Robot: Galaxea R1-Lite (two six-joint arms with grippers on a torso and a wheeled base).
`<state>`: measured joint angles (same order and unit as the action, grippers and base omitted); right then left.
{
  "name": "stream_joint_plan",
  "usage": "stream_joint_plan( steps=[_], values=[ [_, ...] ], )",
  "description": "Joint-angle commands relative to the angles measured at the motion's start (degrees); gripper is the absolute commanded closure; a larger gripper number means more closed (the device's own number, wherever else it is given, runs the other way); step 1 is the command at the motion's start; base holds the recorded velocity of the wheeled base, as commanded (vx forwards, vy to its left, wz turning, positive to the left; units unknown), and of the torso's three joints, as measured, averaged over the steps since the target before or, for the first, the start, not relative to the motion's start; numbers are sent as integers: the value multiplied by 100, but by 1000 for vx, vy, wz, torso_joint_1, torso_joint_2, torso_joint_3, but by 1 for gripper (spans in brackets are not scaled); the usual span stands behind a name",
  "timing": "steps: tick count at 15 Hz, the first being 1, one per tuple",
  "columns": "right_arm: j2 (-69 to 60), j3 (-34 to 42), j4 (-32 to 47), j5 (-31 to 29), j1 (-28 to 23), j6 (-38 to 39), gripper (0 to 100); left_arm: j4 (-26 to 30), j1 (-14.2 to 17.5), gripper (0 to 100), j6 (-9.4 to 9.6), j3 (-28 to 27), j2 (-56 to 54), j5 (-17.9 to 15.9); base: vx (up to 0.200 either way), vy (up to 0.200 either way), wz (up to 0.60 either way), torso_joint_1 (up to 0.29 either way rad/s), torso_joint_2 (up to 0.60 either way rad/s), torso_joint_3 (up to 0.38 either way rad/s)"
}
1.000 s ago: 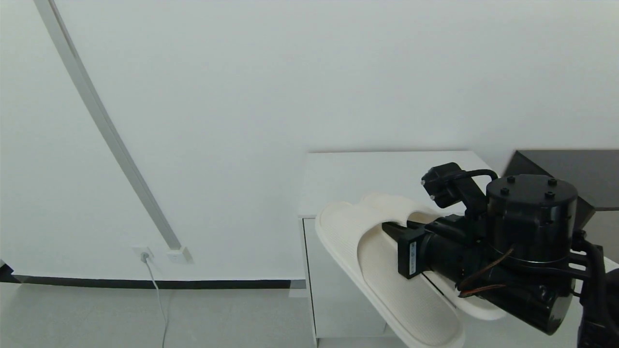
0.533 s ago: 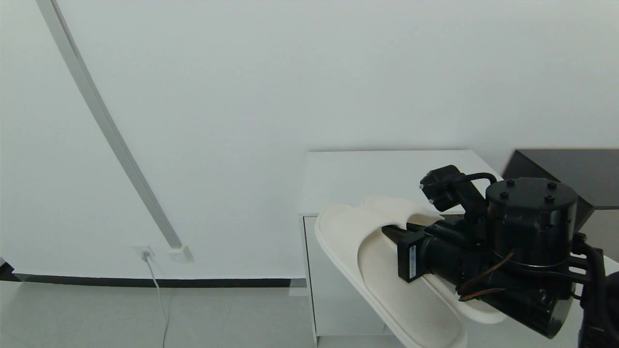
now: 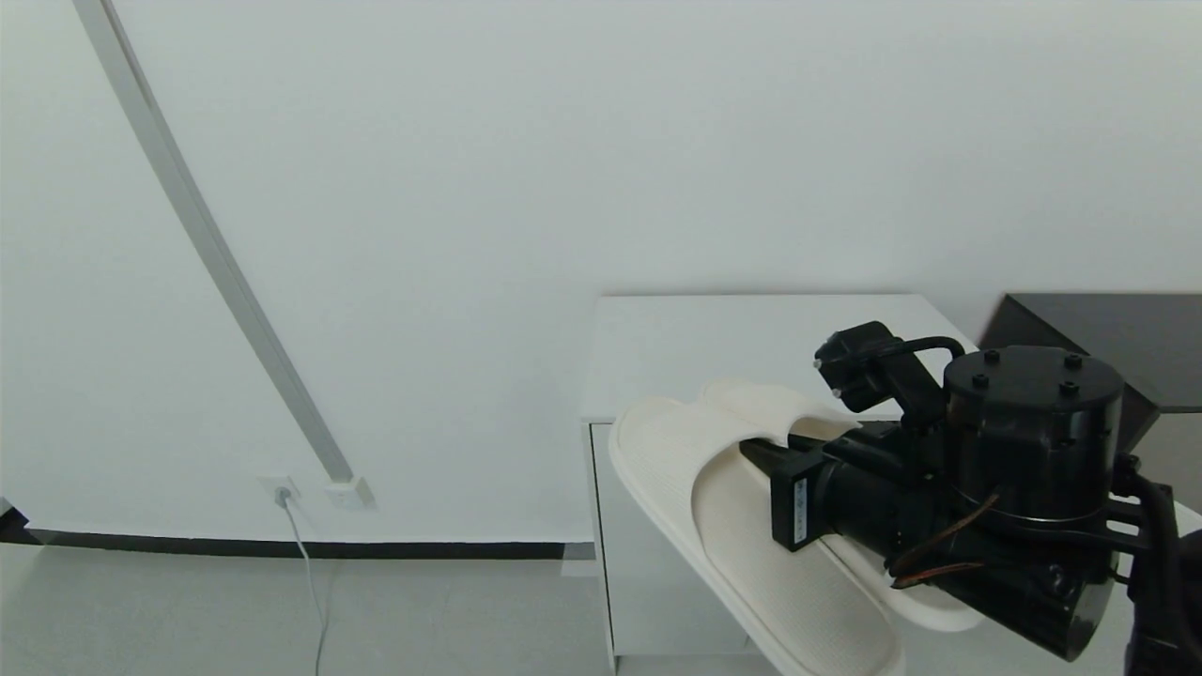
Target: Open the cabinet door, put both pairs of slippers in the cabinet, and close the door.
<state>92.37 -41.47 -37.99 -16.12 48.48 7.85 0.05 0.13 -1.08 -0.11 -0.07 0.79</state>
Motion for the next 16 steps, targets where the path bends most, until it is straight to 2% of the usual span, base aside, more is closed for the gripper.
stream_joint_plan(
  steps=[1,16],
  values=[
    [9,-1,2,-6,-5,6,100,4,4,100,-6,2,7,0,0,-200,0,7,2,-7],
    [0,113,-7,-6,-32,-161,100,4,4,100,3,2,7,0,0,-200,0,6,1,2]
  ],
)
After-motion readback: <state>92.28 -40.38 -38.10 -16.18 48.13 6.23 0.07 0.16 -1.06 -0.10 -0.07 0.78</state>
